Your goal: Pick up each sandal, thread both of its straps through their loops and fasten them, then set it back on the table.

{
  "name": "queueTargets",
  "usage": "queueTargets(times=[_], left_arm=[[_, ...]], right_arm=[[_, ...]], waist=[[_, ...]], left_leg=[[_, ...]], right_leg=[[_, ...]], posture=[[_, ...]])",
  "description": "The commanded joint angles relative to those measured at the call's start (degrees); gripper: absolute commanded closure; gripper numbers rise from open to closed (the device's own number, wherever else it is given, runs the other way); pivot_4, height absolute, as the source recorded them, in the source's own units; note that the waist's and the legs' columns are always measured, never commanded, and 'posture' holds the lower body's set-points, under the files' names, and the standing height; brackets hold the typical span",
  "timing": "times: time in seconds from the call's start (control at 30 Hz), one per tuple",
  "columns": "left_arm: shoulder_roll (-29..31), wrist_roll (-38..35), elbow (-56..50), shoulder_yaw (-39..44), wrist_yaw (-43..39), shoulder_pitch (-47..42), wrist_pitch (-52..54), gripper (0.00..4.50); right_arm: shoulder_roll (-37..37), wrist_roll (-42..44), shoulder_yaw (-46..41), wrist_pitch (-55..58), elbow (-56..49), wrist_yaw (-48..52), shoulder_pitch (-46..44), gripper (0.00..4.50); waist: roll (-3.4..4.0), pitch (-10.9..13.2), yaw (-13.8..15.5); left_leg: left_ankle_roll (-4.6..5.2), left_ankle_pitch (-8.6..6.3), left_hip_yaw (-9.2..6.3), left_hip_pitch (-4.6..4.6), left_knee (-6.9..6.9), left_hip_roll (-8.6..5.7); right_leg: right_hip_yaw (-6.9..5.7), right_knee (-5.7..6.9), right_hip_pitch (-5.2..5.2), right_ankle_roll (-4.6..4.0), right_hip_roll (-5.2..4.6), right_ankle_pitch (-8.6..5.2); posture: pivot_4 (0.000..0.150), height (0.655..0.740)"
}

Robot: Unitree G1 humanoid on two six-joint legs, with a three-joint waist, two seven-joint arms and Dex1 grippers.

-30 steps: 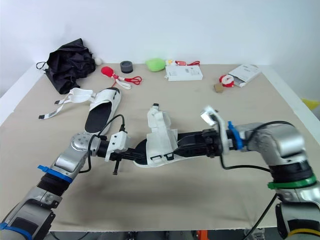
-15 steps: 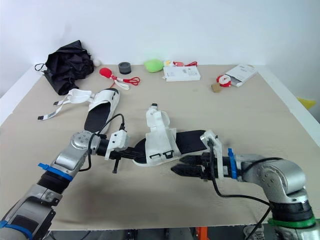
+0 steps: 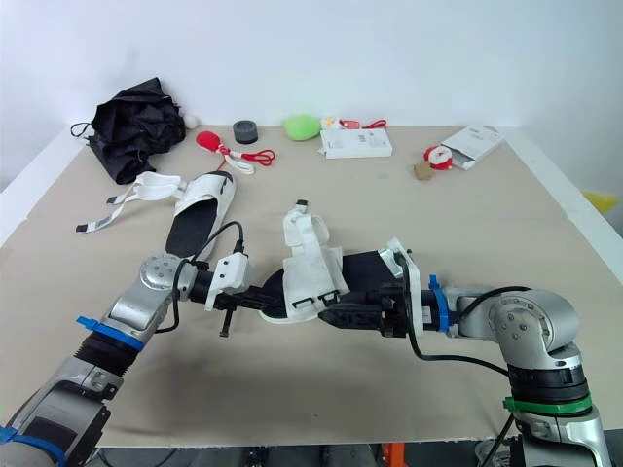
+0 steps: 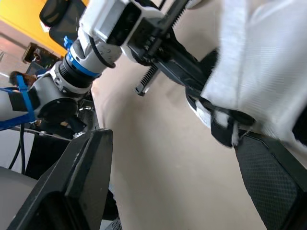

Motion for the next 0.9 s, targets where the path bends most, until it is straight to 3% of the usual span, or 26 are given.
queueTargets(times=[0.03, 0.3, 0.4, 0.63, 0.9], left_arm=[[0.42, 3.19, 2.37, -2.95, 0.01, 2.32, 0.86, 4.5], [0.62, 3.14, 2.02, -2.87, 0.4, 2.75, 0.84, 4.5], [0.69, 3.1, 1.88, -2.84, 0.48, 2.9, 0.85, 4.5], [0.66, 3.13, 1.89, -2.9, 0.57, 3.01, 0.77, 4.5], [0.83, 3.18, 1.82, -3.05, 0.3, 3.26, 0.52, 4.5]], right_arm=[[0.84, 1.69, -0.74, 0.31, 0.09, -0.78, -2.15, 0.31], [1.45, -1.19, 1.87, -0.06, 1.76, -2.17, -2.77, 0.31], [2.24, -3.91, 3.38, -0.61, 3.85, -4.25, -3.03, 1.11], [2.47, -3.64, 2.79, -0.87, 3.7, -3.78, -2.75, 4.34], [2.21, -1.99, 1.19, -0.32, 2.88, -3.25, -1.58, 4.44]], waist=[[0.0, 0.0, 0.0], [0.03, -0.01, -0.01], [0.05, -0.07, -0.03], [0.07, -0.08, -0.02], [0.07, -0.08, -0.02]], left_leg=[[0.0, 0.0, 0.0, -0.01, 0.0, 0.0], [0.01, 0.01, 0.0, -0.01, 0.07, 0.0], [0.02, 0.01, 0.0, 0.0, 0.09, 0.01], [0.03, 0.01, 0.01, -0.07, 0.1, 0.01], [0.04, 0.0, 0.01, -0.11, 0.09, 0.01]], right_leg=[[0.0, 0.0, 0.0, 0.0, 0.0, 0.0], [0.01, 0.0, 0.0, -0.01, 0.0, 0.05], [0.01, 0.0, 0.01, -0.05, 0.0, 0.03], [0.01, 0.0, -0.03, -0.02, 0.0, 0.08], [-0.01, 0.0, -0.06, -0.03, 0.0, 0.07]], posture=[[0.15, 0.74], [0.15, 0.74], [0.15, 0.74], [0.15, 0.74], [0.15, 0.74]])
